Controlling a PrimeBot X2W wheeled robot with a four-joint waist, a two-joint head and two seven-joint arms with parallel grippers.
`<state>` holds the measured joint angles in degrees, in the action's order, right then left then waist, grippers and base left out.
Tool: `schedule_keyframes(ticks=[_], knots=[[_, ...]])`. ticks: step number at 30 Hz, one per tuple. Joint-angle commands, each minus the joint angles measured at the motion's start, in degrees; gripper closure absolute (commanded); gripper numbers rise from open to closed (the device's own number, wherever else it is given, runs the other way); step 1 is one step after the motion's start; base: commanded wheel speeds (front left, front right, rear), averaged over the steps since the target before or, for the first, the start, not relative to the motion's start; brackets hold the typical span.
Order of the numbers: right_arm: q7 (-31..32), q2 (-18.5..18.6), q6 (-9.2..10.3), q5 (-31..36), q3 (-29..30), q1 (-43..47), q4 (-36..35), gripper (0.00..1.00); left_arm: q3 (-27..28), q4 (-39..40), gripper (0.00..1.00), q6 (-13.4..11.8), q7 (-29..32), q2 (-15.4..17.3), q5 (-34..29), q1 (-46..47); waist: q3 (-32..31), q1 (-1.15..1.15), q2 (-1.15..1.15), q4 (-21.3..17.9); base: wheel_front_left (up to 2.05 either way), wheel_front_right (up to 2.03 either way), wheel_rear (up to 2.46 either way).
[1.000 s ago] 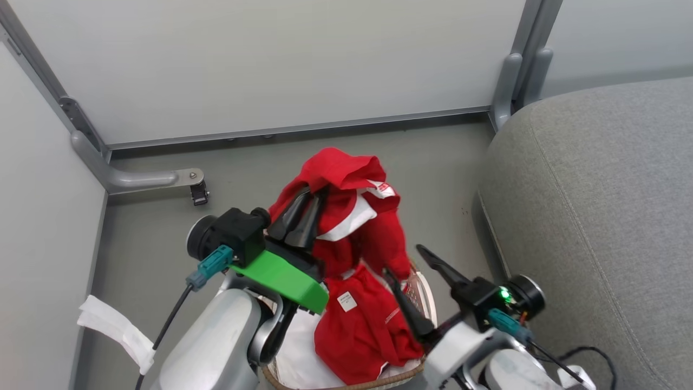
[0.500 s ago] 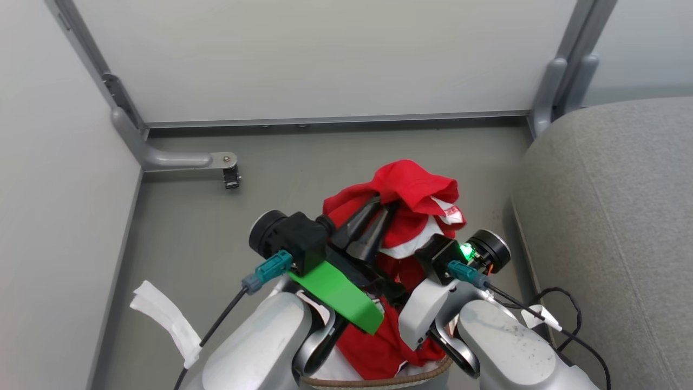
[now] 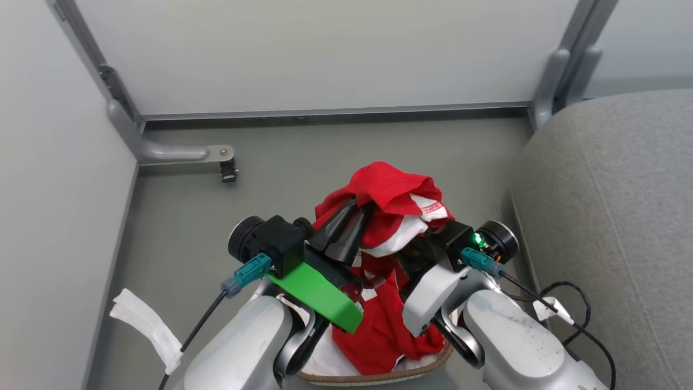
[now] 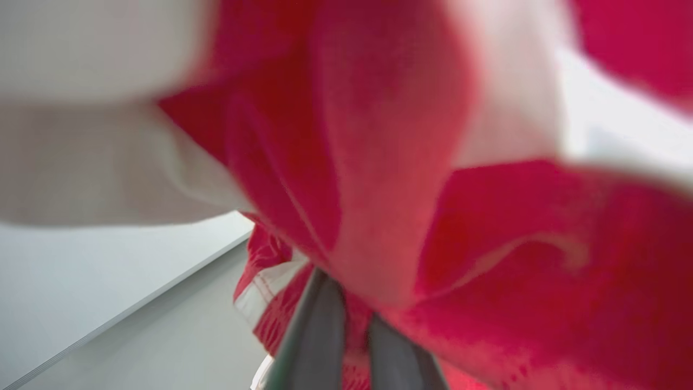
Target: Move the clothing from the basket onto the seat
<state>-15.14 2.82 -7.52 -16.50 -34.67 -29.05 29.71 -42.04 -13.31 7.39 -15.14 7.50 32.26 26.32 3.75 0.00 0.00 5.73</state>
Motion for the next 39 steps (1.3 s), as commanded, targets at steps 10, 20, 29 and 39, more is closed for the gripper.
schedule_keyframes(ticks=[10,20,29,39], knots=[[-0.01,0.24,0.06,2.14,2.88,4.04,-4.22,1.0,2.03,1.04,0.0,0.17,0.01,0.63,-1.28,-2.46,0.37,0.0,0.0,-11.13,0.0,0.0,0.0],[-0.01,0.21,0.06,4.31,7.32,6.75,-8.99,1.0,4.06,1.62,0.0,0.17,0.01,1.76,-3.12,-4.28,1.68,0.0,0.0,-23.23,0.0,0.0,0.0],[-0.02,0.12,0.06,4.86,9.05,8.51,-12.47,1.0,4.65,2.32,0.0,0.17,0.02,2.93,-4.44,-5.38,4.14,0.0,0.0,-34.37,0.0,0.0,0.0],[-0.01,0.07,0.07,6.73,17.32,8.77,-16.98,1.0,2.22,2.31,0.0,0.17,0.02,4.59,-3.72,-3.18,8.49,0.0,0.0,-37.31,0.0,0.0,0.0]])
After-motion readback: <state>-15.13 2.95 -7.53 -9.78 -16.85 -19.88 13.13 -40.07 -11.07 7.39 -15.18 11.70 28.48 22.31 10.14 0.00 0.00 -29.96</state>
